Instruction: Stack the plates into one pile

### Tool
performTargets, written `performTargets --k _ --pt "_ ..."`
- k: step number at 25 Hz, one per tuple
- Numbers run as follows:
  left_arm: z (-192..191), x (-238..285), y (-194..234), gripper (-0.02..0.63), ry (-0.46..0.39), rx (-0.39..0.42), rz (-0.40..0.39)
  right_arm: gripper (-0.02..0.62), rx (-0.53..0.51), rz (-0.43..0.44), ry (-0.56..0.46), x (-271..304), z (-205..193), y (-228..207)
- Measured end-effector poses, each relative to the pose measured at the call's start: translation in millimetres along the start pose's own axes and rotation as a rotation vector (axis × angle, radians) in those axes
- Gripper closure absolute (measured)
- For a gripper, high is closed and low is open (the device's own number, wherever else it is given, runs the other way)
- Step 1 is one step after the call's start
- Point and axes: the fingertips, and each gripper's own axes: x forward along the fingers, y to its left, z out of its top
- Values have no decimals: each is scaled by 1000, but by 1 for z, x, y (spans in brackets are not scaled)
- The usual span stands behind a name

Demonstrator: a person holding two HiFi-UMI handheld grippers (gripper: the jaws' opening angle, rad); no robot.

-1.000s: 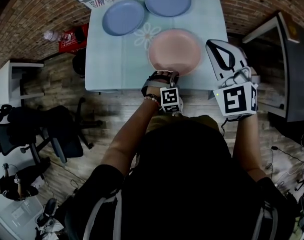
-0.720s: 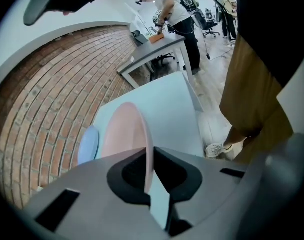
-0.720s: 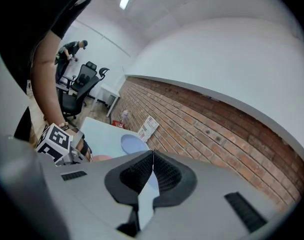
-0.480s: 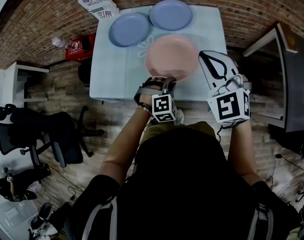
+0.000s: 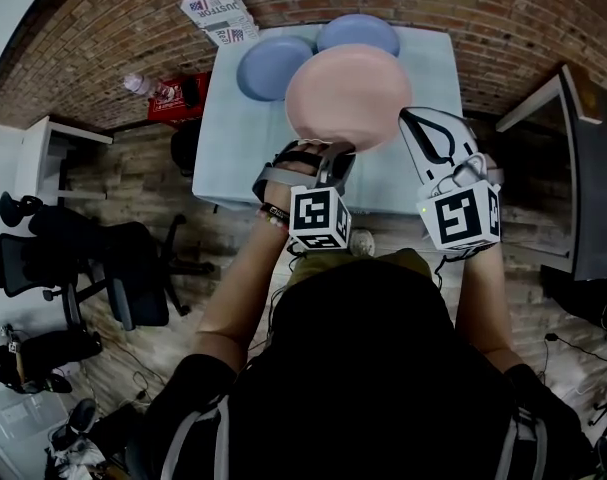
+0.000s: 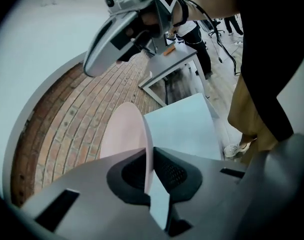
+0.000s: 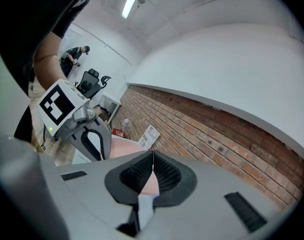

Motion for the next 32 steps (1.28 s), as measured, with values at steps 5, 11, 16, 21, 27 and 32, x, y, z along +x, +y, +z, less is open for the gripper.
performTargets --k 5,11,16,21,27,32 --pt "7 -21 21 574 0 22 52 560 27 -7 -26 -2 4 5" --pt "4 -32 24 574 16 36 65 560 4 15 -43 2 14 12" --pt "-4 -32 24 574 29 35 68 560 6 23 -49 8 15 13" --pt "-11 -35 23 572 27 29 67 560 -2 34 -42 12 19 17" --pt "-16 -33 23 572 37 38 67 560 -3 48 -37 17 19 21" --pt "-23 -28 23 572 52 46 69 560 6 58 -40 24 17 25"
